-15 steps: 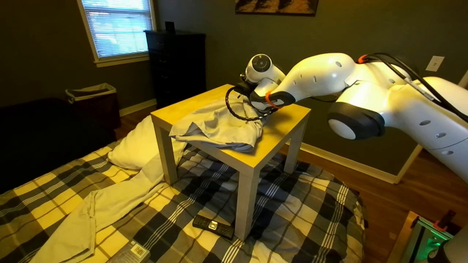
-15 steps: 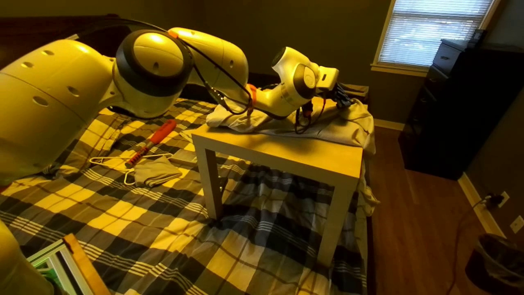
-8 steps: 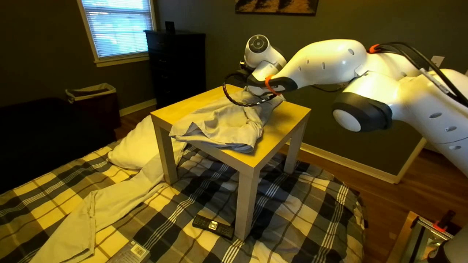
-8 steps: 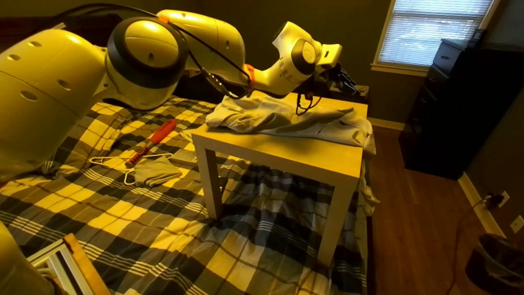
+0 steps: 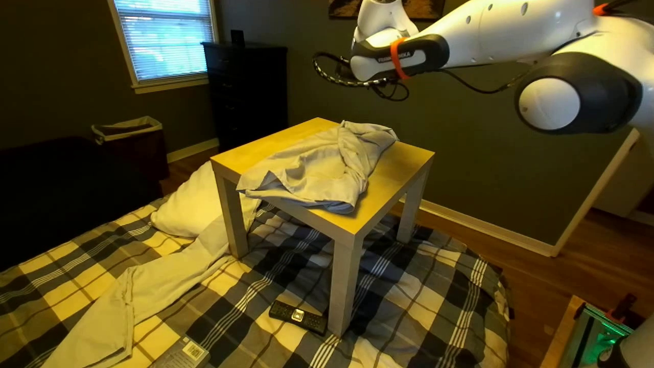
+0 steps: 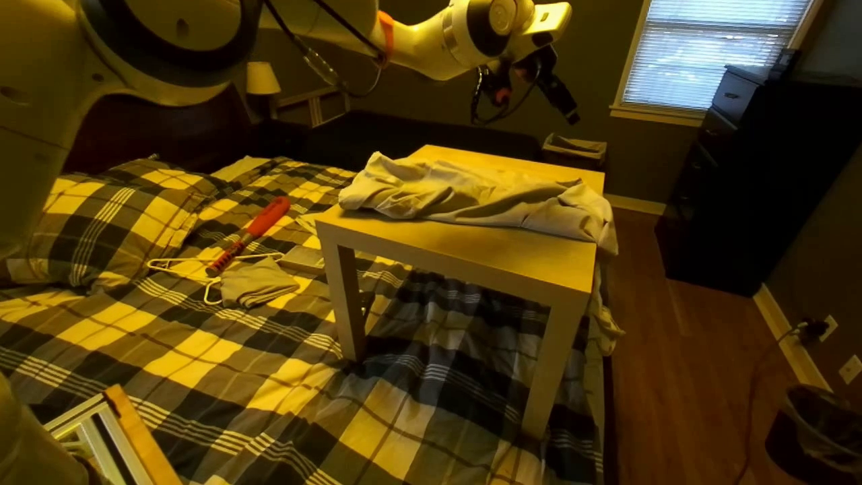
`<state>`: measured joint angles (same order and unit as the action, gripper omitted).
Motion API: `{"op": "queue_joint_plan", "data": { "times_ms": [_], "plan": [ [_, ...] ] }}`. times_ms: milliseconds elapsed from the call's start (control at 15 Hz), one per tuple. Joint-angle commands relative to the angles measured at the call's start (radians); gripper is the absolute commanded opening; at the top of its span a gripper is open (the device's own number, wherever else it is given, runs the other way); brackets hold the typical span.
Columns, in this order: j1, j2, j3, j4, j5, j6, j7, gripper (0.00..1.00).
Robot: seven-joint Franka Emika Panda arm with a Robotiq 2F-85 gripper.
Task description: Fold the cloth on the table
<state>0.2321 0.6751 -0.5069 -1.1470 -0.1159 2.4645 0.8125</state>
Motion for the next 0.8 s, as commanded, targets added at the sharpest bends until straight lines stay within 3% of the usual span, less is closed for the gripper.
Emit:
{"op": "queue_joint_plan", "data": {
  "times_ms": [0, 67, 133, 400, 733],
  "plan": [
    [-0.019, -0.199, 0.099, -0.214, 0.077, -0.029, -0.192, 1.00],
    [-0.026, -0.235, 0.118, -0.251, 0.100, -0.039, -0.235, 1.00],
    [-0.085, -0.280, 0.209, -0.278, 0.070, -0.053, -0.252, 1.00],
    [-0.181, -0.371, 0.342, -0.363, 0.171, -0.141, -0.397, 1.00],
    [-0.256, -0.407, 0.418, -0.380, 0.277, -0.393, -0.529, 1.00]
  ]
}}
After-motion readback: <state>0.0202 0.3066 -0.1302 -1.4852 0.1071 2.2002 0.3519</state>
